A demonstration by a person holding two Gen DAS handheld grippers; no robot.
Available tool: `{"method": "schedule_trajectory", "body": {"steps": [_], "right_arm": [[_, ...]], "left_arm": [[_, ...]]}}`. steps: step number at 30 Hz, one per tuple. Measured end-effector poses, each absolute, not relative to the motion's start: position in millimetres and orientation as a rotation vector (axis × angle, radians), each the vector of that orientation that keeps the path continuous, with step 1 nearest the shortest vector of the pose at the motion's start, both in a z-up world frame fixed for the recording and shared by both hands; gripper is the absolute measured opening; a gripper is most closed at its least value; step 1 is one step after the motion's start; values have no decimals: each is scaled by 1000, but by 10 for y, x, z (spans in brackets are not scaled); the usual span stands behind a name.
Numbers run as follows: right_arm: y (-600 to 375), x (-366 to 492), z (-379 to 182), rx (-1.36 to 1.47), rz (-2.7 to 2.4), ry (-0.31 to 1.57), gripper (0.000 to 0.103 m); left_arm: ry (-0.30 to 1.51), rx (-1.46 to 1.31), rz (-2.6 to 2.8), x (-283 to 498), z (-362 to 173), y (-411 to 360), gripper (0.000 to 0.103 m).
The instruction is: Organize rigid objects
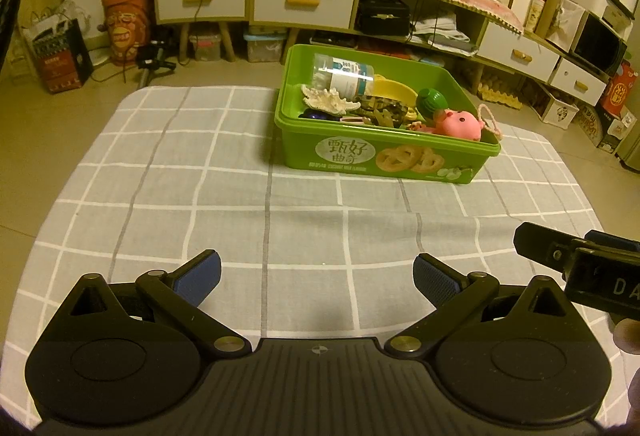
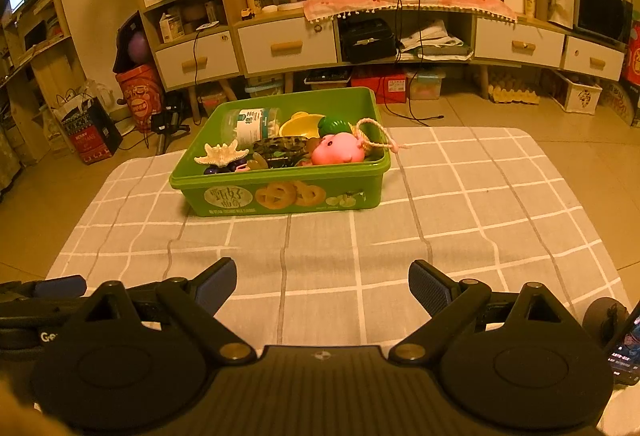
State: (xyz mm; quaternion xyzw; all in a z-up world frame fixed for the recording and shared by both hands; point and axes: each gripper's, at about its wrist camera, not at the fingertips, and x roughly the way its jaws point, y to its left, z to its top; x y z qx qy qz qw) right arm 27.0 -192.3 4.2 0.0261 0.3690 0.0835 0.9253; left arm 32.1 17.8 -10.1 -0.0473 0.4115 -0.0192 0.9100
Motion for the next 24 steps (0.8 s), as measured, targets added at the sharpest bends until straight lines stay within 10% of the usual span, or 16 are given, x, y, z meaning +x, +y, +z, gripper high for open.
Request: {"method": "schedule_trajectory", "body": {"steps": [24], "right_arm": [[-1920,264,30,53,170,760,72]], "left_arm": [[856,-99,-45,291,-114,154,101]]}}
